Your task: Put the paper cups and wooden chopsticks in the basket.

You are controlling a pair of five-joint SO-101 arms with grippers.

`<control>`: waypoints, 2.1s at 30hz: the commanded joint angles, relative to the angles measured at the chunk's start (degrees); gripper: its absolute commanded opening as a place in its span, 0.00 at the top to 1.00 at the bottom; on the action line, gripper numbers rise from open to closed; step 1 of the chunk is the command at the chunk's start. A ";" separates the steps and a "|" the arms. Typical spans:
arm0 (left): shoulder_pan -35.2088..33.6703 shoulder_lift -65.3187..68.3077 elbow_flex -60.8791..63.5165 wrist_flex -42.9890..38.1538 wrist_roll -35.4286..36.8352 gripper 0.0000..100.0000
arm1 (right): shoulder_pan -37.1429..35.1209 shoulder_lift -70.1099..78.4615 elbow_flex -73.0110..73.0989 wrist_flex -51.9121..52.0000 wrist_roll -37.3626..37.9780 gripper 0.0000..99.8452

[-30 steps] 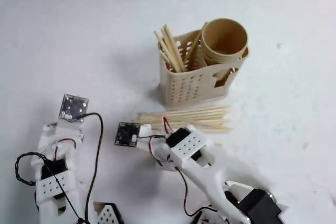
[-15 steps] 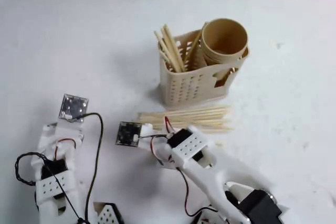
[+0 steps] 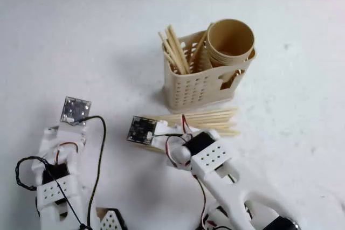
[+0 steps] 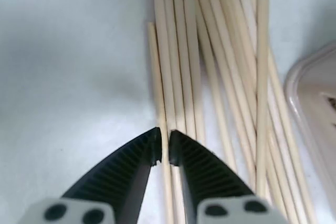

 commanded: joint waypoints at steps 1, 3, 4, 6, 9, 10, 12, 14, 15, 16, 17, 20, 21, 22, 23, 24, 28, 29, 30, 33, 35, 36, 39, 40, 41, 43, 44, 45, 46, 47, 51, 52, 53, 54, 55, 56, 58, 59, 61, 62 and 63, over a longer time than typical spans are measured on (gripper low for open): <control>0.84 -0.66 -0.18 -1.14 0.26 0.85 | 0.75 3.30 0.18 -4.00 0.70 0.89; 0.84 -0.66 -0.18 -1.14 0.26 0.85 | 0.75 7.25 -0.09 -6.20 0.88 0.90; 0.84 -0.66 -0.18 -1.14 0.26 0.85 | 0.75 9.27 -0.44 -7.25 0.97 0.90; 0.84 -0.66 -0.18 -1.14 0.26 0.85 | 0.92 12.97 -1.76 -8.13 0.97 0.91; 0.84 -0.66 -0.18 -1.14 0.26 0.85 | 1.01 17.19 -4.04 -7.96 0.97 0.92; 0.84 -0.66 -0.18 -1.14 0.26 0.85 | 1.10 17.63 -4.57 -7.78 0.97 0.94; 0.84 -0.66 -0.18 -1.14 0.26 0.85 | 1.10 17.71 -4.92 -7.34 0.79 0.98; 0.84 -0.66 -0.18 -1.14 0.26 0.85 | 1.10 17.63 -5.01 -7.43 0.70 0.98; 0.84 -0.66 -0.18 -1.14 0.26 0.85 | 1.10 17.63 -5.10 -7.34 0.70 0.98; 0.84 -0.66 -0.18 -1.14 0.26 0.85 | 1.10 17.19 -5.10 -7.34 0.70 0.98; 0.84 -0.66 -0.18 -1.14 0.26 0.85 | 1.10 16.48 -5.10 -7.25 0.70 0.98; 0.84 -0.66 -0.18 -1.14 0.26 0.85 | 1.10 12.70 -5.10 -6.90 0.62 0.98; 0.84 -0.66 -0.18 -1.14 0.26 0.85 | 1.10 11.30 -5.10 -6.29 0.62 0.98; 0.84 -0.66 -0.18 -1.14 0.26 0.85 | 1.10 9.71 -5.10 -5.58 0.62 0.98; 0.84 -0.66 -0.18 -1.14 0.26 0.85 | 1.10 8.13 -5.10 -4.97 0.62 0.98; 0.84 -0.66 -0.18 -1.14 0.26 0.85 | 1.10 6.55 -5.10 -4.35 0.62 0.98; 0.84 -0.66 -0.18 -1.14 0.26 0.85 | 1.10 -0.22 -5.10 -1.36 0.62 0.98; 0.84 -0.66 -0.18 -1.14 0.26 0.85 | 1.10 -1.54 -5.10 -1.01 0.62 0.98; 0.84 -0.66 -0.18 -1.14 0.26 0.85 | 1.10 -2.77 -5.10 -0.57 0.62 0.98; 0.84 -0.66 -0.18 -1.14 0.26 0.85 | 1.19 -6.29 -5.10 0.22 0.26 0.98; 0.84 -0.66 -0.18 -1.14 0.26 0.85 | 1.89 -8.57 -5.27 -0.22 -1.85 0.98; 0.84 -0.66 -0.18 -1.14 0.26 0.85 | 2.33 -9.89 -5.89 -0.13 -2.90 0.98; 0.84 -0.66 -0.18 -1.14 0.26 0.85 | 5.14 -14.46 -8.79 0.40 -5.98 0.98; 0.84 -0.66 -0.18 -1.14 0.26 0.85 | 5.93 -15.96 -10.11 0.57 -7.56 0.98; 0.84 -0.66 -0.18 -1.14 0.26 0.85 | 6.64 -17.45 -11.34 0.57 -9.41 0.98; 0.84 -0.66 -0.18 -1.14 0.26 0.85 | 7.25 -20.09 -14.15 0.57 -13.36 0.98; 0.84 -0.66 -0.18 -1.14 0.26 0.85 | 7.25 -21.32 -15.74 0.57 -15.03 0.98; 0.84 -0.66 -0.18 -1.14 0.26 0.85 | 7.25 -22.37 -17.49 0.48 -16.70 0.98; 0.84 -0.66 -0.18 -1.14 0.26 0.85 | 7.16 -23.34 -19.43 0.40 -18.11 0.98; 0.84 -0.66 -0.18 -1.14 0.26 0.85 | 7.16 -24.22 -21.54 0.31 -19.43 0.98; 0.84 -0.66 -0.18 -1.14 0.26 0.85 | 7.25 -24.75 -31.56 0.13 -23.21 0.98; 0.84 -0.66 -0.18 -1.14 0.26 0.85 | 7.25 -24.40 -34.20 0.13 -23.56 0.98; 0.84 -0.66 -0.18 -1.14 0.26 0.85 | 7.25 -23.87 -36.75 0.13 -23.74 0.98; 0.84 -0.66 -0.18 -1.14 0.26 0.85 | 7.25 -23.16 -39.21 -0.04 -23.74 0.98; 0.84 -0.66 -0.18 -1.14 0.26 0.85 | 7.25 -22.20 -41.58 -1.01 -23.74 0.98; 0.84 -0.66 -0.18 -1.14 0.26 0.85 | 7.34 -21.23 -43.60 -2.51 -23.56 0.98; 0.84 -0.66 -0.18 -1.14 0.26 0.85 | 7.34 -18.77 -47.03 -7.16 -23.38 0.98; 0.84 -0.66 -0.18 -1.14 0.26 0.85 | 7.34 -17.36 -48.18 -9.80 -23.38 0.98; 0.84 -0.66 -0.18 -1.14 0.26 0.85 | 7.34 -14.55 -50.11 -14.90 -23.38 0.98; 0.84 -0.66 -0.18 -1.14 0.26 0.85 | 7.34 -13.05 -50.64 -17.36 -23.30 0.98; 0.84 -0.66 -0.18 -1.14 0.26 0.85 | 7.43 -11.65 -50.99 -19.30 -23.30 0.98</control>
